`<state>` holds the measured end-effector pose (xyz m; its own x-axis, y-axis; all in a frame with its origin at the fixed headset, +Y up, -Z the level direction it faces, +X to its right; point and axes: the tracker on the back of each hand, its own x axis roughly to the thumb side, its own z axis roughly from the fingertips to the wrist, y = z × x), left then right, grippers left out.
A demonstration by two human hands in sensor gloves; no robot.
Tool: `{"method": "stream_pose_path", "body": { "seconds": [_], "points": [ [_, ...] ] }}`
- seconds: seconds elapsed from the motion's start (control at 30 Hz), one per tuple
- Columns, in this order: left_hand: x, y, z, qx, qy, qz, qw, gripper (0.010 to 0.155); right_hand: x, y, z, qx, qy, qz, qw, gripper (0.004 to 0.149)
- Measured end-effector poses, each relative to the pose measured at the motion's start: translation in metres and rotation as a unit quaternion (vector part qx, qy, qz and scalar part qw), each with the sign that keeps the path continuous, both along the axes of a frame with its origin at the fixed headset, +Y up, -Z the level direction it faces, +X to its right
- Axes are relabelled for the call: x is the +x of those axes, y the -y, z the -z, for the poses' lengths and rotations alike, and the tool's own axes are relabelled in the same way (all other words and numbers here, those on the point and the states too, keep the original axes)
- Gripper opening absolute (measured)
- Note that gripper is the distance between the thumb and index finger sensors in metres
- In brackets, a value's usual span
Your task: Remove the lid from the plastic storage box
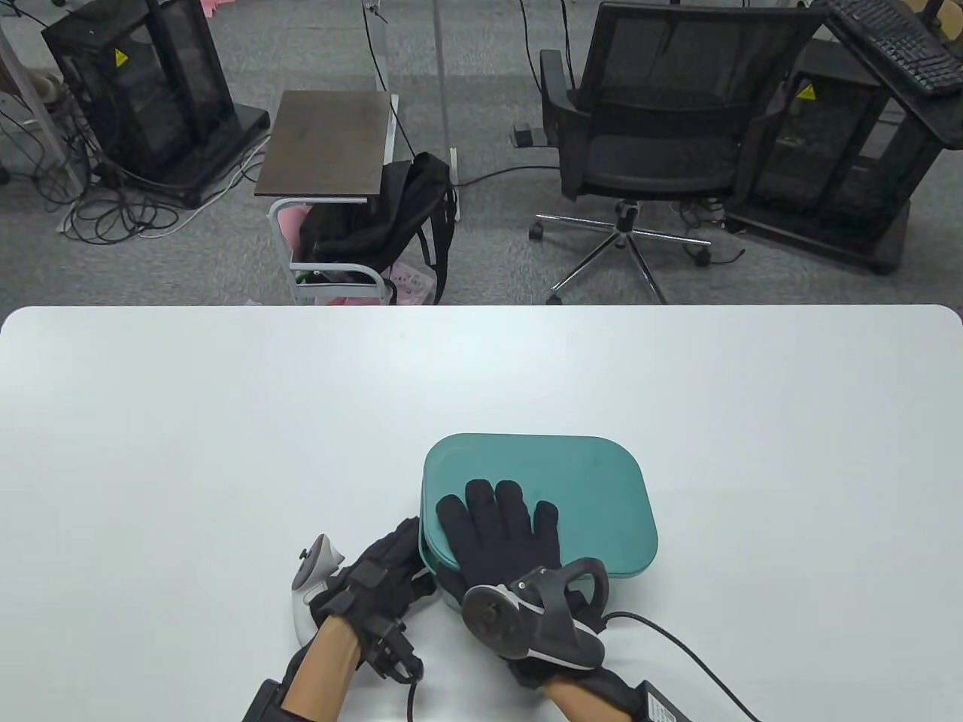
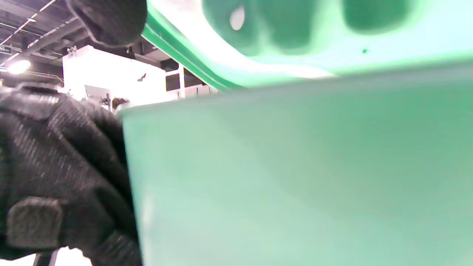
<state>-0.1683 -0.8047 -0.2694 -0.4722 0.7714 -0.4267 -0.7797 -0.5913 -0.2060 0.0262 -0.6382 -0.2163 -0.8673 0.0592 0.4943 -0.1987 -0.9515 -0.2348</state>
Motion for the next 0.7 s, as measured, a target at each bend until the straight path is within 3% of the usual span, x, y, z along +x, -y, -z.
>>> {"method": "stream_pose_path", "body": {
  "seconds": [0.23,0.7],
  "points": [
    [0.000,0.000,0.000,-0.004,-0.009,0.003,1.000,0.048,0.026,-0.043,-0.005,0.093,0.023,0.042,0.995,0.050],
    [-0.001,0.001,0.000,-0.006,-0.025,0.017,1.000,0.047,0.111,-0.105,-0.001,0.153,0.074,0.195,0.966,0.046]
  ]
}}
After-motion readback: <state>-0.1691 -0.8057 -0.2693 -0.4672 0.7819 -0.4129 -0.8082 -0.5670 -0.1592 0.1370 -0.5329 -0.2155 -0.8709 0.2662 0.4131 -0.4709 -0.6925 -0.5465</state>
